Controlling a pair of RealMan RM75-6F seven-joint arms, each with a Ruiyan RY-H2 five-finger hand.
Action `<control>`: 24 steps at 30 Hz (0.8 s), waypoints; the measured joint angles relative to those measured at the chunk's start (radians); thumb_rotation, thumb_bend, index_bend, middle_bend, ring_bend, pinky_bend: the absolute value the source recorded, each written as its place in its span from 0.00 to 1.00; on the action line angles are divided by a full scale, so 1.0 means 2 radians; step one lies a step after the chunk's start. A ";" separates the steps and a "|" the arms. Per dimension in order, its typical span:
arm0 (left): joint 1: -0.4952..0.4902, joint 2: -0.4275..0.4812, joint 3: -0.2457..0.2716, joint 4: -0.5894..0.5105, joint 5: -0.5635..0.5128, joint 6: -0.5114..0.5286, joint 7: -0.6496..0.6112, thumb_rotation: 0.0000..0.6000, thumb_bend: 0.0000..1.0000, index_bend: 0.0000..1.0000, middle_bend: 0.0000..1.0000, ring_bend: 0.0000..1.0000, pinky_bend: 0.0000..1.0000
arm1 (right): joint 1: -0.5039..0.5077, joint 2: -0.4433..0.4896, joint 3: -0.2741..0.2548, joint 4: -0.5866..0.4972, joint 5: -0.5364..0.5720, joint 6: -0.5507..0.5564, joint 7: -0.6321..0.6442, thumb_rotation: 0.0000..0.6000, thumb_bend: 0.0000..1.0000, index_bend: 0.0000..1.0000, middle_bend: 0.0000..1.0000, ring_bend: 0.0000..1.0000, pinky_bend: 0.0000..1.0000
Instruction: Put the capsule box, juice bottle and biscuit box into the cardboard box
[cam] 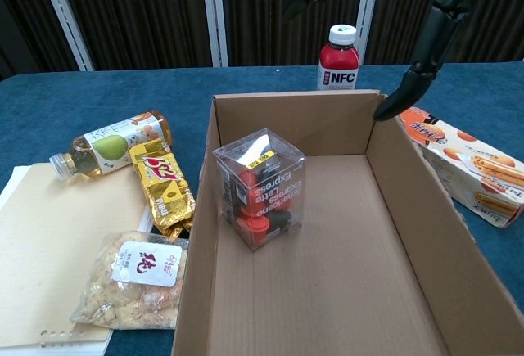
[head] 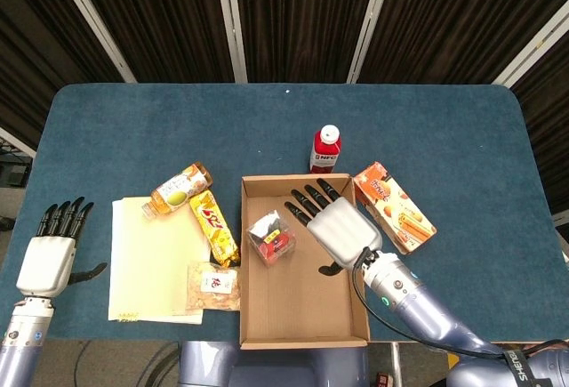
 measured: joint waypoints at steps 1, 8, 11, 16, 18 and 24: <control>0.000 0.000 0.000 0.000 0.000 0.000 0.000 0.83 0.00 0.00 0.00 0.00 0.00 | -0.001 0.002 0.000 0.000 -0.006 0.001 0.003 1.00 0.00 0.00 0.00 0.00 0.05; 0.000 0.000 0.001 -0.002 -0.002 -0.003 0.005 0.84 0.00 0.00 0.00 0.00 0.00 | -0.023 0.004 0.005 0.024 -0.086 0.009 0.045 1.00 0.00 0.00 0.00 0.00 0.11; 0.000 0.000 0.000 -0.002 -0.003 -0.003 0.007 0.84 0.00 0.00 0.00 0.00 0.00 | -0.040 0.000 0.007 0.057 -0.145 0.011 0.090 1.00 0.00 0.00 0.00 0.00 0.11; -0.001 -0.004 -0.001 0.000 -0.009 -0.008 0.013 0.83 0.00 0.00 0.00 0.00 0.00 | -0.062 -0.004 0.011 0.132 -0.216 0.003 0.194 1.00 0.01 0.00 0.00 0.00 0.12; -0.003 -0.006 -0.001 0.000 -0.013 -0.013 0.017 0.84 0.00 0.00 0.00 0.00 0.00 | -0.067 -0.010 0.012 0.174 -0.238 -0.005 0.240 1.00 0.03 0.00 0.00 0.00 0.13; -0.009 -0.015 -0.005 0.005 -0.029 -0.026 0.039 0.84 0.00 0.00 0.00 0.00 0.00 | -0.067 -0.055 0.015 0.295 -0.300 -0.039 0.352 1.00 0.06 0.00 0.00 0.00 0.15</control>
